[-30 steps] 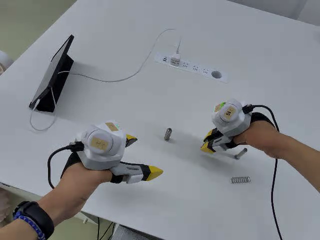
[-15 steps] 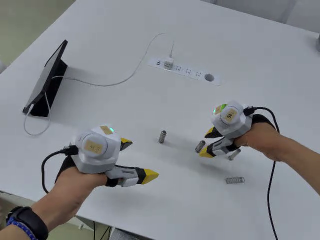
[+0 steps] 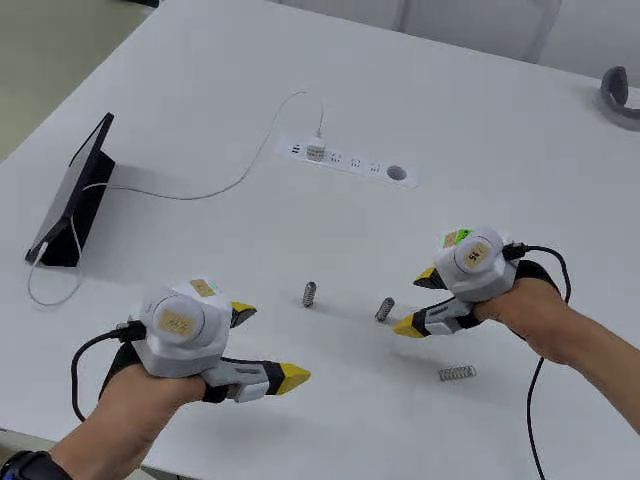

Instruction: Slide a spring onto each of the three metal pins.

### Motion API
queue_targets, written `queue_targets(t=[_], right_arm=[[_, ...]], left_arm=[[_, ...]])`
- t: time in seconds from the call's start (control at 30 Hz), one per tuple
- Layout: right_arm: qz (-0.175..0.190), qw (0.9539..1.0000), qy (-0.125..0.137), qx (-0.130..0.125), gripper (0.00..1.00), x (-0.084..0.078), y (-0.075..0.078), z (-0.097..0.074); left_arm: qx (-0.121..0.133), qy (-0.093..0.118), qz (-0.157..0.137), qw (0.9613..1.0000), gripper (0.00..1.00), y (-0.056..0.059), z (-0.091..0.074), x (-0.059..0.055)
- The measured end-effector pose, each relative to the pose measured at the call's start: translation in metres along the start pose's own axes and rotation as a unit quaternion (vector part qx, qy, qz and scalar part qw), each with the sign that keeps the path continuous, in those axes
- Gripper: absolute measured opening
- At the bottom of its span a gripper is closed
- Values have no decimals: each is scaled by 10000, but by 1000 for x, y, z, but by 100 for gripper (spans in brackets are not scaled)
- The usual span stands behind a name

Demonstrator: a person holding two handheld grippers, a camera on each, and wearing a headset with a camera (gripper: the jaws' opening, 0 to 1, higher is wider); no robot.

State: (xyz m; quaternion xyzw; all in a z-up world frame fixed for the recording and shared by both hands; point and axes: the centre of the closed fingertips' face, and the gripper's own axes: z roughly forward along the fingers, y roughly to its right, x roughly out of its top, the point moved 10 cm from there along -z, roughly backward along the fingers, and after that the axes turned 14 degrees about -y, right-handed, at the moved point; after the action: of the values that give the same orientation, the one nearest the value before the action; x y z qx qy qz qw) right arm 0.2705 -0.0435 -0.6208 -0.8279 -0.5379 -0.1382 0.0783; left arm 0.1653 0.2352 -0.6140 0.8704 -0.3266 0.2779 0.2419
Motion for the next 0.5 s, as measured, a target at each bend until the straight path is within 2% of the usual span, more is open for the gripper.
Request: queue_targets(t=[0.27,0.4,0.43,0.5], right_arm=[[555,9977,388,-8,61,-13,-7,-5],[842,9941,687,-10,62,-19,-13,-8],[1000,9917,813,23,62,-20,-16,-8],[1107,9900,876,37,63,-24,-19,-9]], left_arm=[[-29,-7,24,10000,72,4,1,3],[-32,-5,39,10000,72,6,2,5],[-34,-11,43,10000,72,7,3,5],[-45,-20,37,10000,72,8,4,5]])
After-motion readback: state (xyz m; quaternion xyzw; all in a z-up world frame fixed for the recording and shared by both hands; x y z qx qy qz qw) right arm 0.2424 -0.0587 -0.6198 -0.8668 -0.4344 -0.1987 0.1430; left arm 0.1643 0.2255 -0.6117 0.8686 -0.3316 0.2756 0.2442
